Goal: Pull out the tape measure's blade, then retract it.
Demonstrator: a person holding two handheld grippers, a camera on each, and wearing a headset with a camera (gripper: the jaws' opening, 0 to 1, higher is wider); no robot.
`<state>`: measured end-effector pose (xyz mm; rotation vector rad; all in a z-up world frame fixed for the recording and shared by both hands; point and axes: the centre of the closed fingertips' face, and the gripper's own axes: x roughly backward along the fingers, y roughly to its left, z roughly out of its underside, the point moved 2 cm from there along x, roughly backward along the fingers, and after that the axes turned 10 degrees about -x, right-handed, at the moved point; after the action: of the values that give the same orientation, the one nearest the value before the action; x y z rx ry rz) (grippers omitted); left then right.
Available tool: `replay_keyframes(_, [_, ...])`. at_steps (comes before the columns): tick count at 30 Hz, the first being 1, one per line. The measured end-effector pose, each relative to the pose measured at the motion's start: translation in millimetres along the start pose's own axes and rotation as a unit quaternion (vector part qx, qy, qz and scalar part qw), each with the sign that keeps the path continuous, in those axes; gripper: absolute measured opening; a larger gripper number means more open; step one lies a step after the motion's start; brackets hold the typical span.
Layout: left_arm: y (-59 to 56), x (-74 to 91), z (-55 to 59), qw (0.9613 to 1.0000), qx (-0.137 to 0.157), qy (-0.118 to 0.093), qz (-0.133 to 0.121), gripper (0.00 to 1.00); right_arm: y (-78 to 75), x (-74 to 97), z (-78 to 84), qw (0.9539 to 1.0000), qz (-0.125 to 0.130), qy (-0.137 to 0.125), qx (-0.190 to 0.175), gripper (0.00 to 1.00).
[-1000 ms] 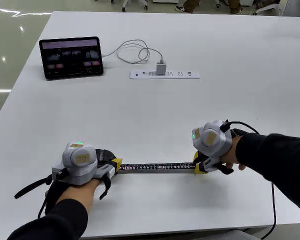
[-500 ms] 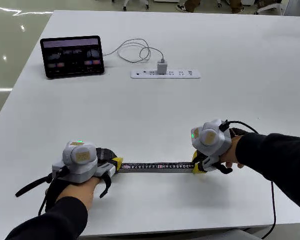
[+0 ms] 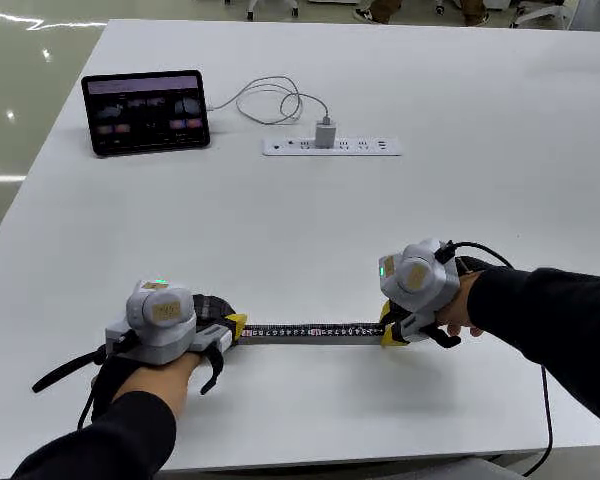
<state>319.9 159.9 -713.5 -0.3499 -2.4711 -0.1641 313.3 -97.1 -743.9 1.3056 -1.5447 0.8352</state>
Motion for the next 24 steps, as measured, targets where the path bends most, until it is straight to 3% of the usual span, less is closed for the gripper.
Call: replay_keyframes(24, [-0.2, 0.3, -0.2, 1.0000, 0.000, 0.001, 0.002, 0.60, 2.0, -5.0, -14.8, 0.9995, -0.007, -0.029, -0.002, 0.11])
